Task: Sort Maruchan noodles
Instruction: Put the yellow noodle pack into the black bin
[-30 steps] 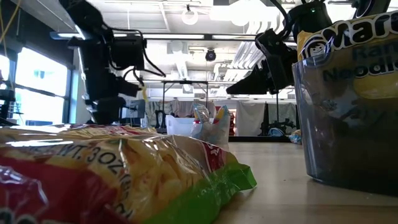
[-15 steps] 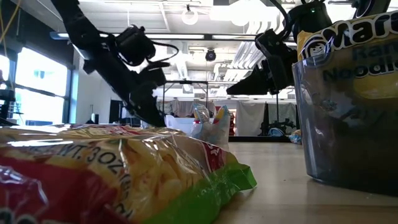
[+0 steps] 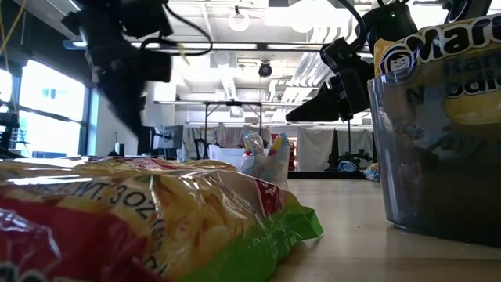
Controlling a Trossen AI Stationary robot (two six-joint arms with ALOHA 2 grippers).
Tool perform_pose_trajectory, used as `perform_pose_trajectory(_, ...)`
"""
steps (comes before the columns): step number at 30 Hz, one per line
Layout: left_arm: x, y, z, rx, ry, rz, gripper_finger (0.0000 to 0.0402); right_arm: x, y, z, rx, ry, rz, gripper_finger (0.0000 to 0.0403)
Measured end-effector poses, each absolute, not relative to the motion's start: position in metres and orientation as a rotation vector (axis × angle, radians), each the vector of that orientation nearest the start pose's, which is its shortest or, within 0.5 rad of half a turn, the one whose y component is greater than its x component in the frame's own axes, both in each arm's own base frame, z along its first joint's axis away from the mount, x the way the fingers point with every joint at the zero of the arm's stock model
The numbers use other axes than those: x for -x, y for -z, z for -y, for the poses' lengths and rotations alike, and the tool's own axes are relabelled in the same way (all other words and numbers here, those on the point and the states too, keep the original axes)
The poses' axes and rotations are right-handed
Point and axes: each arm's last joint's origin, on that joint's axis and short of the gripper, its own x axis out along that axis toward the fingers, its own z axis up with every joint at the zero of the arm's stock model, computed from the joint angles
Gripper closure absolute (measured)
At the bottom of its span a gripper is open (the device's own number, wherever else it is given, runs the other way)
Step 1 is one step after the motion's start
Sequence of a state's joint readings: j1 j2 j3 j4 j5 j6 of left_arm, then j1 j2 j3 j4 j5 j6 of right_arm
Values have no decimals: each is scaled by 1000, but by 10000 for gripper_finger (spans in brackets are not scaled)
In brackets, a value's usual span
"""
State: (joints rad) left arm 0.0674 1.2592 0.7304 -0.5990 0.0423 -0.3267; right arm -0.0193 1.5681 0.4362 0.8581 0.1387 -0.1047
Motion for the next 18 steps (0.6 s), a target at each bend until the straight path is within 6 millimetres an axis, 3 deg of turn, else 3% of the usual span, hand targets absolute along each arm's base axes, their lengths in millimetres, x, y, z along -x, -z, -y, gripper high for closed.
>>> perform_pose_trajectory(11, -232, -159, -16, 254, -293, -1191, 225, -270, -145, 9, 117, 143, -281, 402)
perform_pose_trajectory(18, -244, -136, -19, 136, -266, -1243, 202, -271, -146, 9, 118, 143, -276, 402)
